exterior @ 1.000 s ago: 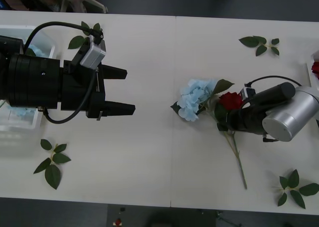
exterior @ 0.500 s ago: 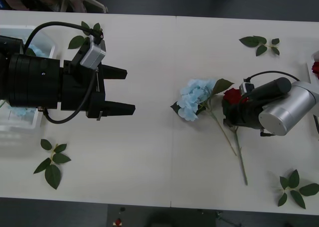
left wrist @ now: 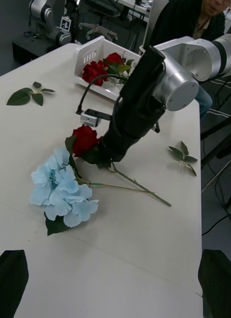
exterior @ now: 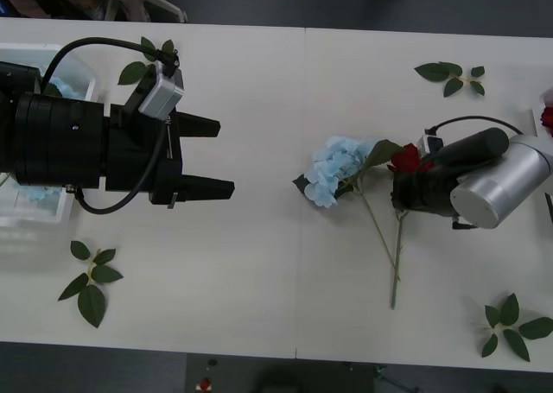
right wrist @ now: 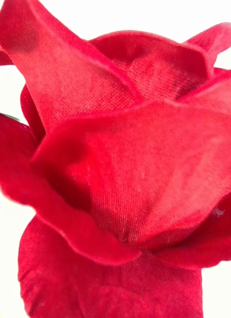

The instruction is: Put the red flowers into the right box and the blue flowers into the left box

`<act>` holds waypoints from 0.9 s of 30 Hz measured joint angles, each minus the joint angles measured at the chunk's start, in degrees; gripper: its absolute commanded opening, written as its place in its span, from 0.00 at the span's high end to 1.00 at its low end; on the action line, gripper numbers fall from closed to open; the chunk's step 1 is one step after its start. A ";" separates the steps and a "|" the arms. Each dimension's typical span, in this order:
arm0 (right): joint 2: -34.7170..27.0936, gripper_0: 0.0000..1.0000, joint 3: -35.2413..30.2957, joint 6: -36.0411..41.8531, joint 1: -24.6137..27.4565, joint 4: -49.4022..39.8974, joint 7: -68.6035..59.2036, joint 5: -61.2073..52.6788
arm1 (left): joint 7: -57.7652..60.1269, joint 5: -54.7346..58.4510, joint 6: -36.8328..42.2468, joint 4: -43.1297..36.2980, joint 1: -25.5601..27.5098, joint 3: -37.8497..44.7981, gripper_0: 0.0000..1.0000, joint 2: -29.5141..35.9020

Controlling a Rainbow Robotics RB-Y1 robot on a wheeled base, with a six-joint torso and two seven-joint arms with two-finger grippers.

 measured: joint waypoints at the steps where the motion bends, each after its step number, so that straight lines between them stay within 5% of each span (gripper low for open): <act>1: -0.50 1.00 -0.45 0.11 -0.68 -0.04 0.03 -0.72 | 0.00 0.00 0.00 0.00 0.00 0.00 0.00 0.00; 15: -26.81 1.00 -1.45 4.71 -12.95 1.81 18.46 -17.35 | 0.00 0.00 0.00 -0.04 0.00 0.00 0.00 -0.01; 27: -25.04 1.00 -4.21 -2.17 -12.89 26.13 32.09 -5.62 | 0.00 0.00 0.00 -0.09 0.00 0.00 0.00 -0.01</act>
